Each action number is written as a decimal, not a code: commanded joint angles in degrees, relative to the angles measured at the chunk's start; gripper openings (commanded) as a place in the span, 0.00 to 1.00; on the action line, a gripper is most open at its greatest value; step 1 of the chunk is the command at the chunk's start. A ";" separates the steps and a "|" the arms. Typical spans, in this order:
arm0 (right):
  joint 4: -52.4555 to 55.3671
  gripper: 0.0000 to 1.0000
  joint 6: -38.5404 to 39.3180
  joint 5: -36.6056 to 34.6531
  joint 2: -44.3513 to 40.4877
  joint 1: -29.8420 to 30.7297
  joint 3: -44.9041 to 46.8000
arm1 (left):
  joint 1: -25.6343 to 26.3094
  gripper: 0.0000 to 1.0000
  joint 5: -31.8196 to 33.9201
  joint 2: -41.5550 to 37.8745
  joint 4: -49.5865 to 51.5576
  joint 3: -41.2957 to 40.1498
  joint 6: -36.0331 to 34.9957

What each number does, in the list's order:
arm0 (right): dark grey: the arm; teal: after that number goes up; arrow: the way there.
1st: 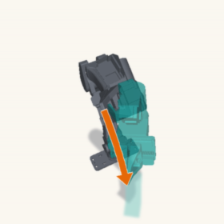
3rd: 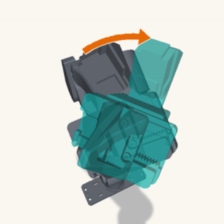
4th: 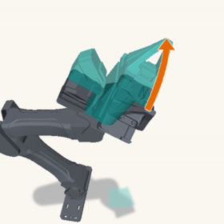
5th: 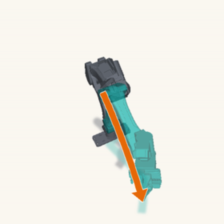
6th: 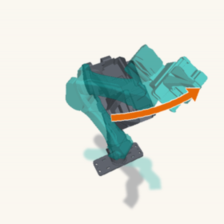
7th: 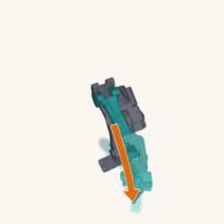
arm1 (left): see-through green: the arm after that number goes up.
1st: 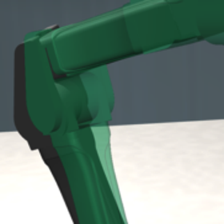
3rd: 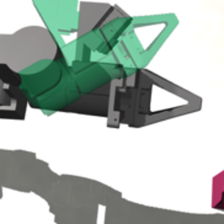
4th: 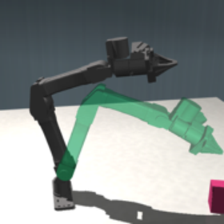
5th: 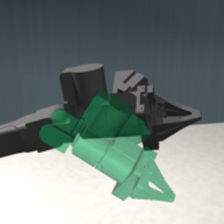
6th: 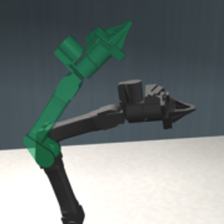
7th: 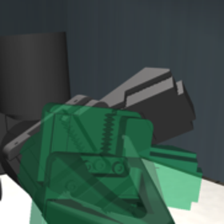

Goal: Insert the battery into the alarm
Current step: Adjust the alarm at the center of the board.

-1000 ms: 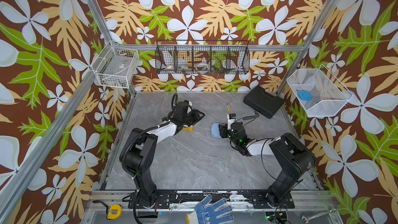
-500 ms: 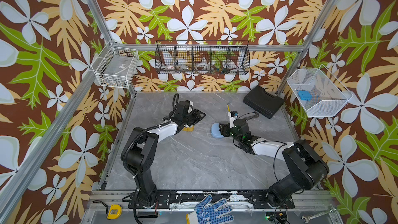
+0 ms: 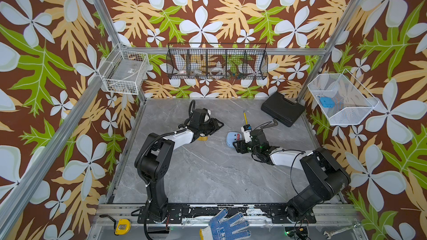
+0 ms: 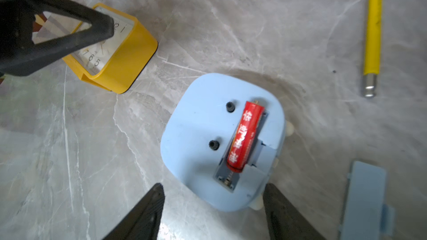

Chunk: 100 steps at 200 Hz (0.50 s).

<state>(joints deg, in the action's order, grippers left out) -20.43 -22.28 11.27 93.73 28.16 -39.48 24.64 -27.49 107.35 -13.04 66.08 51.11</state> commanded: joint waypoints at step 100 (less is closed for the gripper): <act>-2.40 0.73 6.03 21.21 3.20 1.10 -4.50 | 0.05 0.53 -1.03 0.47 4.22 1.51 0.70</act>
<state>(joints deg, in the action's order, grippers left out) -22.52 -19.64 26.92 96.66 29.30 -41.15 24.69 -27.73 108.01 -11.03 67.29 51.09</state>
